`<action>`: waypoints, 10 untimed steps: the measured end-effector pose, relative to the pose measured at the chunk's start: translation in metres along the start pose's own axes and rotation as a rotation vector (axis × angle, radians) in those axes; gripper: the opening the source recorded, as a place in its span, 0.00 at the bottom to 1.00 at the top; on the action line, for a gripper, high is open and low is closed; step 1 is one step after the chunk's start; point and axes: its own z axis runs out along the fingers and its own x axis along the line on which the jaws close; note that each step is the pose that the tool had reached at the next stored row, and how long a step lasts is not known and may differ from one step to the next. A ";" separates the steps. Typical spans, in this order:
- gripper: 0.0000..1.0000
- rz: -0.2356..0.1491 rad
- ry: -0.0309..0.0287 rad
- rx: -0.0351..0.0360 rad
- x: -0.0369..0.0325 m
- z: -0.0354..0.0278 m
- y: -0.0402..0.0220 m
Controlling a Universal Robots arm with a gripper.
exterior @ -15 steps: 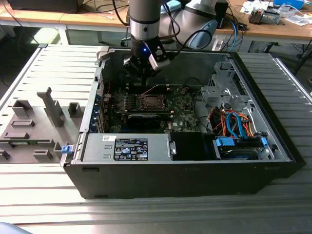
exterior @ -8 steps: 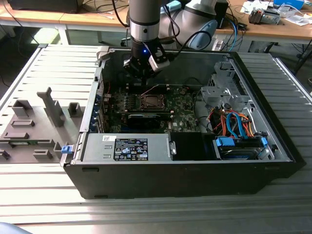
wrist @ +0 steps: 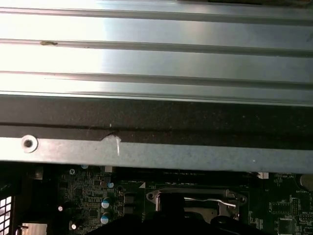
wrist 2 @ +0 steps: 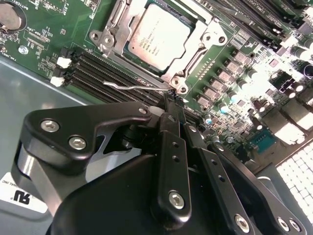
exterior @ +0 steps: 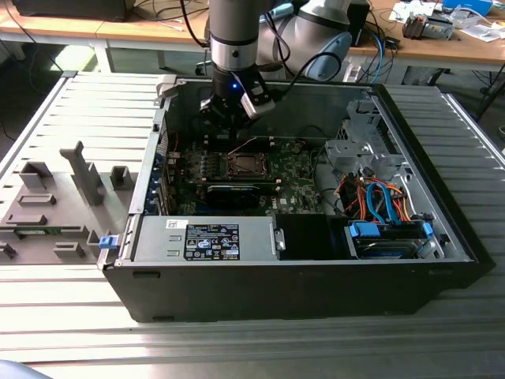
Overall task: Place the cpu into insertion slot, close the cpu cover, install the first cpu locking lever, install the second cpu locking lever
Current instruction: 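Install the first cpu locking lever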
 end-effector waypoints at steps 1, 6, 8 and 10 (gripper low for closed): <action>0.11 0.000 0.0000 0.0001 0.0000 0.0004 0.0000; 0.11 0.000 0.0000 0.0000 0.0000 0.0035 -0.0001; 0.11 0.000 0.0000 0.0000 0.0001 0.0043 -0.0002; 0.11 0.000 0.0000 0.0000 0.0001 0.0053 -0.0002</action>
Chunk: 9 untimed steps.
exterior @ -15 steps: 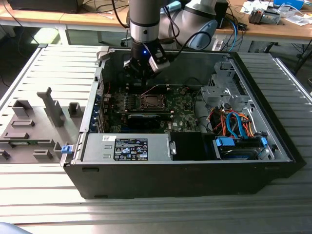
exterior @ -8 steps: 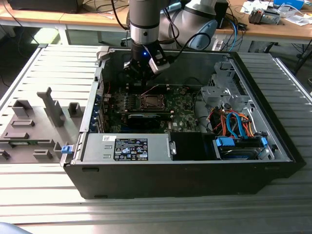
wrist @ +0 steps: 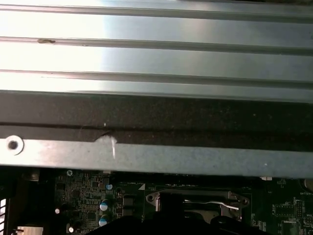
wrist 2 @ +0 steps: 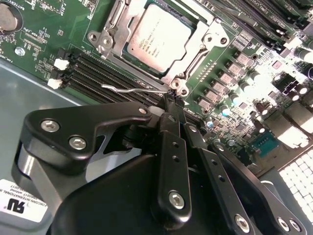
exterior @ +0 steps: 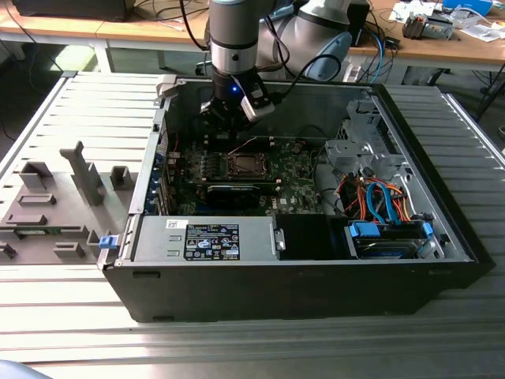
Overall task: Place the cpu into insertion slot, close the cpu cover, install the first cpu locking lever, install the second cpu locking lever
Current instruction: 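Install the first cpu locking lever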
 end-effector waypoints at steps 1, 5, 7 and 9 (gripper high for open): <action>0.11 0.000 0.0000 0.0000 0.0000 0.0006 0.0000; 0.11 0.000 0.0000 0.0000 0.0000 0.0027 -0.0001; 0.11 0.000 0.0000 0.0000 0.0001 0.0036 -0.0001; 0.11 0.000 0.0000 0.0000 0.0001 0.0049 -0.0002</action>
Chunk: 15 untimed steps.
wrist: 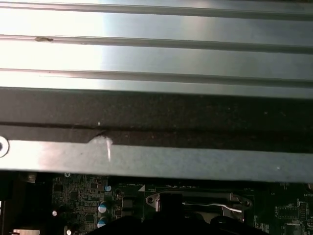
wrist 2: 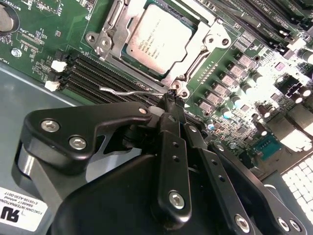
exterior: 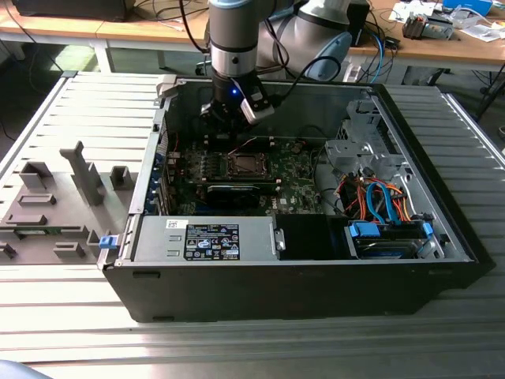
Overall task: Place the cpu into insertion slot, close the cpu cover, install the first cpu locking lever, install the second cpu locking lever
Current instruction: 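Install the first cpu locking lever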
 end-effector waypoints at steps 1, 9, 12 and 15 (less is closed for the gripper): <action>0.11 0.000 0.0000 0.0000 0.0000 0.0004 0.0000; 0.11 0.000 0.0000 0.0000 0.0001 0.0041 -0.0002; 0.11 0.000 0.0001 0.0001 0.0001 0.0056 -0.0002; 0.11 0.000 0.0000 0.0000 0.0001 0.0070 -0.0003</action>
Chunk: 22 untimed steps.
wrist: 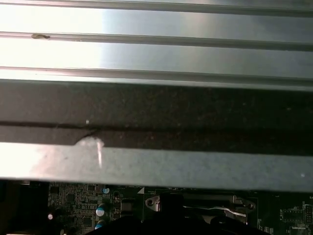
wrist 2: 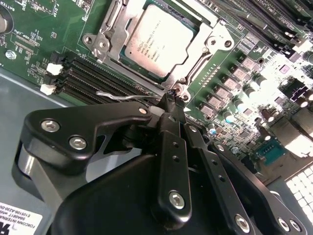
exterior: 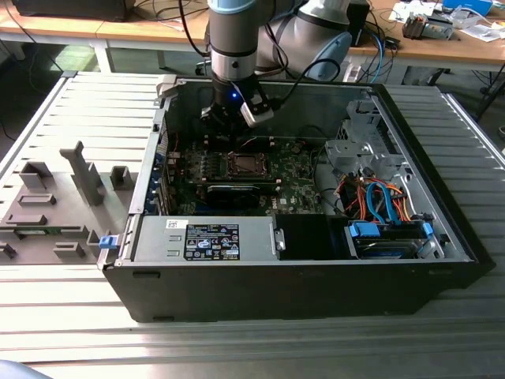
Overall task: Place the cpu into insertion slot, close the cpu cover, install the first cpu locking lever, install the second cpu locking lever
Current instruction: 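Install the first cpu locking lever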
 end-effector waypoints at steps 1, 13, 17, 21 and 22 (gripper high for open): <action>0.11 0.000 0.0000 0.0000 0.0000 0.0006 0.0000; 0.11 0.000 0.0000 0.0000 0.0001 0.0060 -0.0002; 0.11 -0.001 0.0002 0.0002 0.0001 0.0082 0.0003; 0.11 -0.003 0.0003 0.0001 -0.0009 0.0111 0.0004; 0.11 -0.004 0.0004 0.0001 -0.0017 0.0120 0.0004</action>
